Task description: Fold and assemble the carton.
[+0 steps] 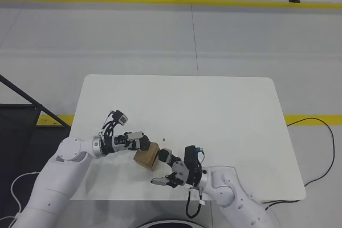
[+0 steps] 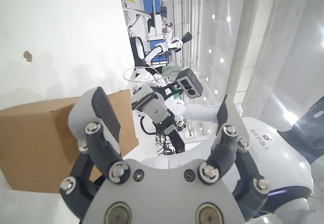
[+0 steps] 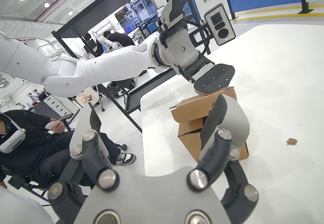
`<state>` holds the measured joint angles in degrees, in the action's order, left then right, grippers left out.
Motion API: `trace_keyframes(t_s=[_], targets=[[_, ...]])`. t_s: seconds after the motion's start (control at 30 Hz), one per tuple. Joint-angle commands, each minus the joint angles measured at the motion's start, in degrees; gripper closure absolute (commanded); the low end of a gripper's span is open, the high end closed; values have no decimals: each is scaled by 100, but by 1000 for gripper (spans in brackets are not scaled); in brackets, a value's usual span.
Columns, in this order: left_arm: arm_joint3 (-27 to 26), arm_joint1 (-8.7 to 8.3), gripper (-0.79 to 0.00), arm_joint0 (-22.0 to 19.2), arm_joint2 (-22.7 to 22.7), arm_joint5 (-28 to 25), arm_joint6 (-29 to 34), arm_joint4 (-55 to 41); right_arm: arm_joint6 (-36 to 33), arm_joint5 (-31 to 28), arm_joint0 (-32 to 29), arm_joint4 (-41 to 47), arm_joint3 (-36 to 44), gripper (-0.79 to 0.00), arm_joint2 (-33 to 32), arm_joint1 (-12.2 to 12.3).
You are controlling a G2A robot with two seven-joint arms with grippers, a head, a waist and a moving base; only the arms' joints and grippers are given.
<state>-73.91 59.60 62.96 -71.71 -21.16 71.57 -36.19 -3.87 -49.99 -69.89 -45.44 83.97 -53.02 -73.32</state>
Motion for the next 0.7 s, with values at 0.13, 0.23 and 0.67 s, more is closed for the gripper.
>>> trace_keyframes(t_s=[0.13, 0.23, 0.67], targets=[[55, 13, -785, -22, 40, -12, 36, -25, -220, 118, 157, 164, -72, -785, 166, -42], [75, 20, -785, -34, 59, -11, 43, -35, -244, 123, 192, 175, -93, -785, 207, -52], [-8, 33, -785, -30, 109, 16, 55, 28, -133, 377, 164, -285, 0, -785, 255, -59]])
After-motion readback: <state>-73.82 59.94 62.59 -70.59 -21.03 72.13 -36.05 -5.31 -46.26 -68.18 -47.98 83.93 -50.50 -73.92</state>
